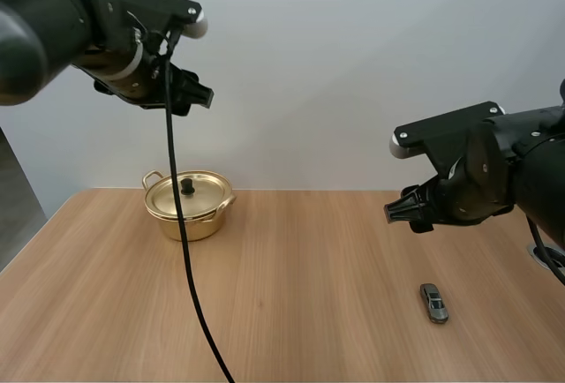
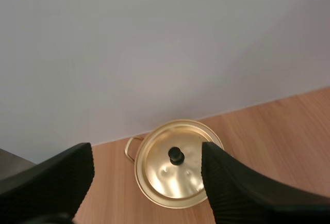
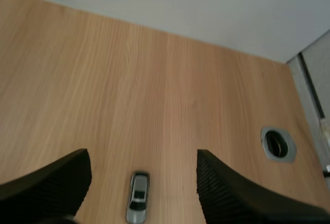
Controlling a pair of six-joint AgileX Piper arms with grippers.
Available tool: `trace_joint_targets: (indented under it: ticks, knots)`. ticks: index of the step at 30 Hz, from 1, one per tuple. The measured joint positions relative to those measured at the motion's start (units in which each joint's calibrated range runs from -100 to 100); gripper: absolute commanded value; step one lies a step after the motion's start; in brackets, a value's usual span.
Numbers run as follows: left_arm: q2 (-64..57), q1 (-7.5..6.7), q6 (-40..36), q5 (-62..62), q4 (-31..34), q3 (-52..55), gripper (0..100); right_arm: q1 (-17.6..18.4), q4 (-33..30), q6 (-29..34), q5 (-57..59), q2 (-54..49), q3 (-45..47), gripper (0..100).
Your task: Open the pot, put the car inside, and close it
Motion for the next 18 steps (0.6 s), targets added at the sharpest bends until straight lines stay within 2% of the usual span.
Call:
trace_joint_targets:
  ticks: [5, 8, 13, 18]
  knots:
    - [9.3, 0.0, 0.48, -2.46, -1.18, 0.0, 100, 0.0, 4.47, 1.39, 5.5, 0.0, 0.0, 100]
    - [15.3, 0.0, -2.66, -4.05, -1.18, 0.0, 100, 0.0, 7.51, 1.39, 4.37, 0.0, 0.0, 100]
    - [25.09, 0.0, -10.48, -9.81, 0.47, 0.0, 100, 0.0, 6.54, 1.05, 8.07, 0.0, 0.0, 100]
    - [32.22, 0.0, -14.35, -17.98, 0.47, 0.0, 100, 0.0, 3.85, 0.94, 15.04, 0.0, 0.0, 100]
